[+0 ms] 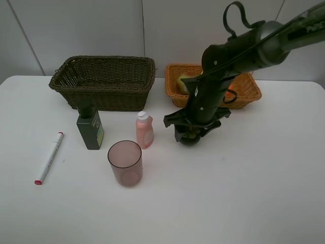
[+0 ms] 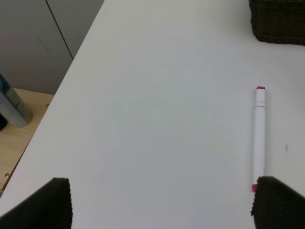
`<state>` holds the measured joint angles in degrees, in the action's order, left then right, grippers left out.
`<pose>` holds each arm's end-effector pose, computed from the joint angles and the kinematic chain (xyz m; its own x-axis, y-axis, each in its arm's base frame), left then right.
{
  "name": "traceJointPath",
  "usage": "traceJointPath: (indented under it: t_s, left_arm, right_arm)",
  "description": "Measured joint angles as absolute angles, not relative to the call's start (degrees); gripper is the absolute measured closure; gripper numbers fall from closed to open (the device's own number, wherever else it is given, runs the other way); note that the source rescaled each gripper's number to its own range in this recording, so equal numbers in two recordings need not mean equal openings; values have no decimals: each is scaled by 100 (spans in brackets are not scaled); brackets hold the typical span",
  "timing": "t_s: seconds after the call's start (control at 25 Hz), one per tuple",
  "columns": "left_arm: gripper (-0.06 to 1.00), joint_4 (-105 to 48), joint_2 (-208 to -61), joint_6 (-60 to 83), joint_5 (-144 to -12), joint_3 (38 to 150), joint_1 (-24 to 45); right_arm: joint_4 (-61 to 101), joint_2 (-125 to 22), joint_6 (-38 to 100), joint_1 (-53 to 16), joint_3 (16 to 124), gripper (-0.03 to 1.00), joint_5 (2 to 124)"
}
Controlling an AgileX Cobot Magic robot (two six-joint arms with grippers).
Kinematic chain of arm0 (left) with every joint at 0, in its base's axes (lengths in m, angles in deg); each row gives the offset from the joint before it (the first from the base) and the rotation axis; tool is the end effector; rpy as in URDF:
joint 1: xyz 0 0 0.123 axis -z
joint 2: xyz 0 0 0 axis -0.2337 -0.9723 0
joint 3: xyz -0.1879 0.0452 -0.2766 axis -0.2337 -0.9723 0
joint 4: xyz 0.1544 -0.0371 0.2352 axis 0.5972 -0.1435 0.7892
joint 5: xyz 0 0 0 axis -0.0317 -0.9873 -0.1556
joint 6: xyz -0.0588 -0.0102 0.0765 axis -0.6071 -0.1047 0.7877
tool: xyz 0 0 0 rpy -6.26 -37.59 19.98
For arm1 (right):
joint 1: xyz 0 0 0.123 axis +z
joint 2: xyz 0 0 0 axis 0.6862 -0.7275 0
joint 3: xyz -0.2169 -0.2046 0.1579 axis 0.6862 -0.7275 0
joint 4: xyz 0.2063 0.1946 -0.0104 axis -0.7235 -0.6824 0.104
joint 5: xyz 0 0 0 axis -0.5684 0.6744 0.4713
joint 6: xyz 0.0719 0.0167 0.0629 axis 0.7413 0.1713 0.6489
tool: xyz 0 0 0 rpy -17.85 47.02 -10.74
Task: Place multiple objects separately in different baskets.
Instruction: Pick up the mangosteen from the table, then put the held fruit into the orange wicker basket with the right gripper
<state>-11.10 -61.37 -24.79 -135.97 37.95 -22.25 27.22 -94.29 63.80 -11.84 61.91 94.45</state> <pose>-0.0158 0.0030 0.2597 -0.5390 -0.0900 -0.8375 -0.2009 0.9793 0.0241 0.3684 0.2270 0.1528 -0.9170 -0.3500 -0.1914 -0.3648 0.9299 0.0472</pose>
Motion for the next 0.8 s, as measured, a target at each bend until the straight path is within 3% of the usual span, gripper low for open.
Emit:
traceJointPath:
  t_s: [0.48,0.8]
  left_arm:
    - [-5,-1110,-6137,-2479,-13597,3795,-2225]
    - [-5,-1110,-6137,-2479,-13597,3795,-2225]
  right_arm:
    - [3078,-7974,6418,-1302,7038,93,10758]
    - [4093,-7754,6774,-1945,7678,93,10630]
